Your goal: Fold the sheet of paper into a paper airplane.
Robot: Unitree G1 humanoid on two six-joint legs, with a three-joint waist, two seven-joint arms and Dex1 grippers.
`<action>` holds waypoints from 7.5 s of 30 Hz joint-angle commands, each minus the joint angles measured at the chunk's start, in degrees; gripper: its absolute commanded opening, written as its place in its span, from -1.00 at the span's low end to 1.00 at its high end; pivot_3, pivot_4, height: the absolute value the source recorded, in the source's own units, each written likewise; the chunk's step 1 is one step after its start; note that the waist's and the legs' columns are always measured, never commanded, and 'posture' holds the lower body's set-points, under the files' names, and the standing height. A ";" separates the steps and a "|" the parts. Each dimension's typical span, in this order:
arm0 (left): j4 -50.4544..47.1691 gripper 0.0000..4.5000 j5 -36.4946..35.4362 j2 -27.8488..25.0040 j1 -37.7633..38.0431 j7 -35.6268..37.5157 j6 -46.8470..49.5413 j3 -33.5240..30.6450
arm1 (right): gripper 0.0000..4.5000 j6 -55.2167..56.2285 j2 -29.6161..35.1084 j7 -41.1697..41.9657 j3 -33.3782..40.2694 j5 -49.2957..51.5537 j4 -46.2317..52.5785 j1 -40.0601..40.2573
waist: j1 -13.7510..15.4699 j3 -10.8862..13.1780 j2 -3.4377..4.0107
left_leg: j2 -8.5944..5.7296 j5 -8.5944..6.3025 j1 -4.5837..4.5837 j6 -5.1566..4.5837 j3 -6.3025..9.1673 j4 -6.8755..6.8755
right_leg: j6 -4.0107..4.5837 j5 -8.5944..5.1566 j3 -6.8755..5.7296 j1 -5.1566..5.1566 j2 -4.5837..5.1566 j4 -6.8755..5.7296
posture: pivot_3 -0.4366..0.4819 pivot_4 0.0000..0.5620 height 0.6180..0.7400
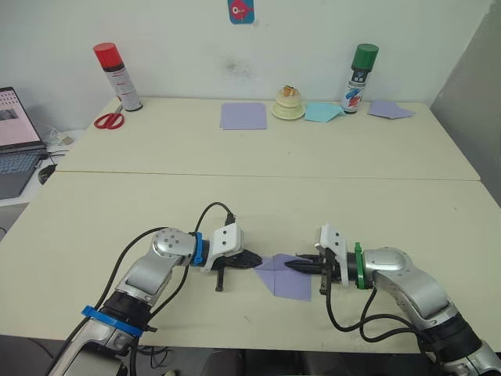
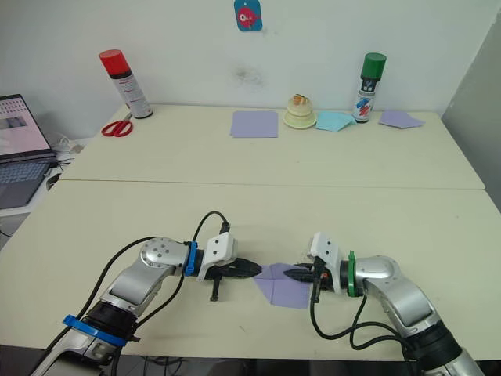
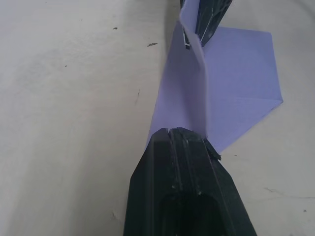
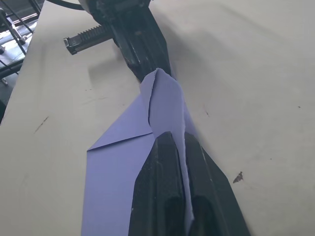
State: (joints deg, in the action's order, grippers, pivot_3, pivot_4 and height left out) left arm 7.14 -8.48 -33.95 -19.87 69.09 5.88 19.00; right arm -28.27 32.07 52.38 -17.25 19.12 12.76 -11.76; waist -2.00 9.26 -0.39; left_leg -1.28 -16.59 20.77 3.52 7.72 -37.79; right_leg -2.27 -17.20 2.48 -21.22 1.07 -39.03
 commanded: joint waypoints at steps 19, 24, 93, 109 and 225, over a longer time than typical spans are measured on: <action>-4.64 -1.00 0.16 -3.10 3.94 -4.41 3.59 -4.82 | -0.99 -1.38 0.15 -5.86 -2.70 -8.36 -1.72 -0.86 | 0.06 -0.24 0.02 | 0.01 0.00 0.00 0.00 0.02 0.04 | -0.25 -0.14 0.00 0.02 0.02 0.06 | -0.05 -0.47 1.00; -14.80 -1.00 -5.78 -2.67 0.13 -6.87 7.93 -11.08 | -0.99 0.67 0.23 -5.17 -3.31 -9.81 -2.67 -1.12 | 0.07 0.02 -0.29 | 0.06 0.00 0.07 0.00 0.04 0.04 | -0.25 -0.14 -0.01 -0.07 0.03 0.05 | -0.05 -0.47 1.00; 0.25 -1.00 3.04 1.80 3.21 -1.94 2.67 3.36 | -0.98 17.54 -1.58 -8.30 -3.31 -17.73 5.46 8.03 | 0.27 0.07 -0.28 | -0.05 0.00 0.03 0.01 0.00 0.36 | -0.29 -0.17 0.00 -0.07 0.09 0.17 | -0.05 -0.47 1.00; 2.01 -1.00 3.34 1.55 3.35 -2.79 2.07 3.19 | -0.98 11.35 4.46 -8.28 1.48 -17.04 2.04 15.34 | 0.37 -0.43 -0.40 | -0.04 0.00 -0.27 0.01 0.02 0.75 | -0.29 -0.18 -0.01 0.15 0.11 0.41 | -0.05 -0.47 1.00; -2.51 -1.00 -0.95 -3.35 6.86 -0.82 2.26 -1.45 | -0.84 -16.04 -0.03 7.90 1.04 5.71 -3.99 -7.73 | 0.10 0.09 -0.02 | 0.40 0.00 -0.87 0.03 0.01 1.63 | 0.01 -0.42 -0.12 0.64 0.04 1.10 | -0.05 -0.47 1.00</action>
State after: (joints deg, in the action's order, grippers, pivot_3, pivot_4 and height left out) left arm 2.67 -11.70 -35.84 -14.66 69.34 5.84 17.15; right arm -45.32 31.53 58.97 -16.06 24.07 6.78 -19.64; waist -1.90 9.35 -0.41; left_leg -0.88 -16.59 19.92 3.55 7.73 -36.15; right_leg -2.25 -17.61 2.36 -20.61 1.11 -37.92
